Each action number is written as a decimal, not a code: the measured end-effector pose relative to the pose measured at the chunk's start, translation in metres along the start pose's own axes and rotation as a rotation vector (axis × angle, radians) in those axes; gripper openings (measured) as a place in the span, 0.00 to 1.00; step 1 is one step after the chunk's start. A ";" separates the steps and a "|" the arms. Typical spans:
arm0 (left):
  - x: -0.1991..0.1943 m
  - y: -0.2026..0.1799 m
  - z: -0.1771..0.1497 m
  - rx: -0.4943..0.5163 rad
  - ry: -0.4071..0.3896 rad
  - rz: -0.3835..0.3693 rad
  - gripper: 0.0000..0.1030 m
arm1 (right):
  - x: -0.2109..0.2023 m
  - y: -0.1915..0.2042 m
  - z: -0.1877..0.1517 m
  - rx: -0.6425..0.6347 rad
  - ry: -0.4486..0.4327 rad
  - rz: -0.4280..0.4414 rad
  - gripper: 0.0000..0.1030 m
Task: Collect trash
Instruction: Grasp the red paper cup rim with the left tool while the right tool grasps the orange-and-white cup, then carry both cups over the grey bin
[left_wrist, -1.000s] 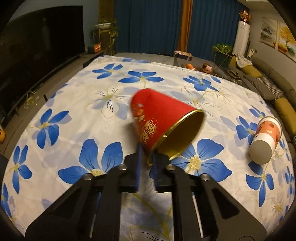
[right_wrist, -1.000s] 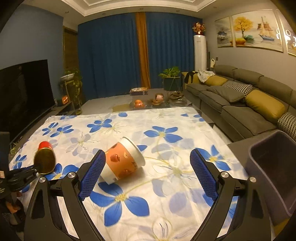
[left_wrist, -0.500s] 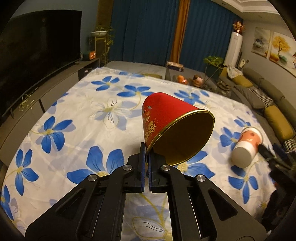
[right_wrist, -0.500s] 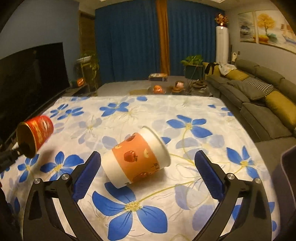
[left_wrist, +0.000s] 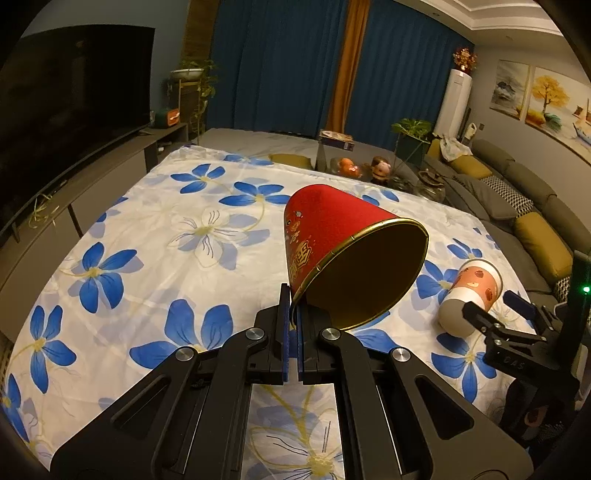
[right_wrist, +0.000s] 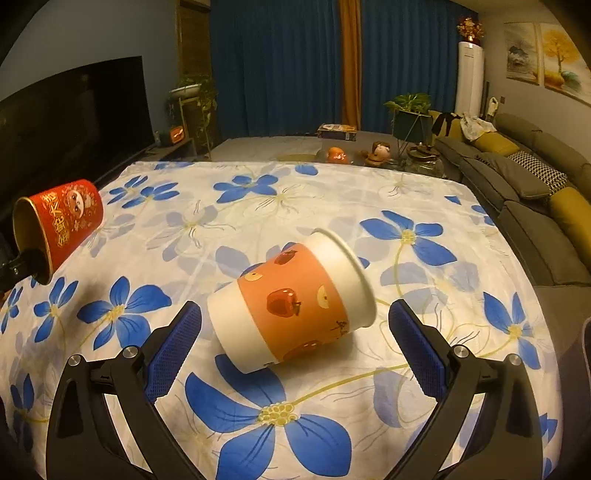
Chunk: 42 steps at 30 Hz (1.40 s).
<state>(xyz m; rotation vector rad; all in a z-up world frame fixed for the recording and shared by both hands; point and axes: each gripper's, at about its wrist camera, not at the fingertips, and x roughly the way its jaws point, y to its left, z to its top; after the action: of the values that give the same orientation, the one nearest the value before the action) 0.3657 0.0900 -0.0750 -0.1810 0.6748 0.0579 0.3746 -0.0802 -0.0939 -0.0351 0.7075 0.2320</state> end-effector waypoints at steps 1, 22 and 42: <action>0.000 0.000 0.000 -0.001 0.001 -0.001 0.02 | 0.001 0.001 0.000 -0.006 0.005 0.004 0.94; 0.002 0.003 0.000 -0.016 0.007 -0.031 0.02 | 0.002 -0.008 -0.011 0.005 0.064 0.025 0.33; 0.000 0.001 0.001 -0.014 0.007 -0.056 0.02 | -0.021 -0.025 -0.017 0.035 0.009 -0.036 0.07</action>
<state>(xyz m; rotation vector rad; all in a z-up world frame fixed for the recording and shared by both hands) 0.3663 0.0911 -0.0741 -0.2135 0.6760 0.0084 0.3545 -0.1106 -0.0944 -0.0158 0.7188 0.1854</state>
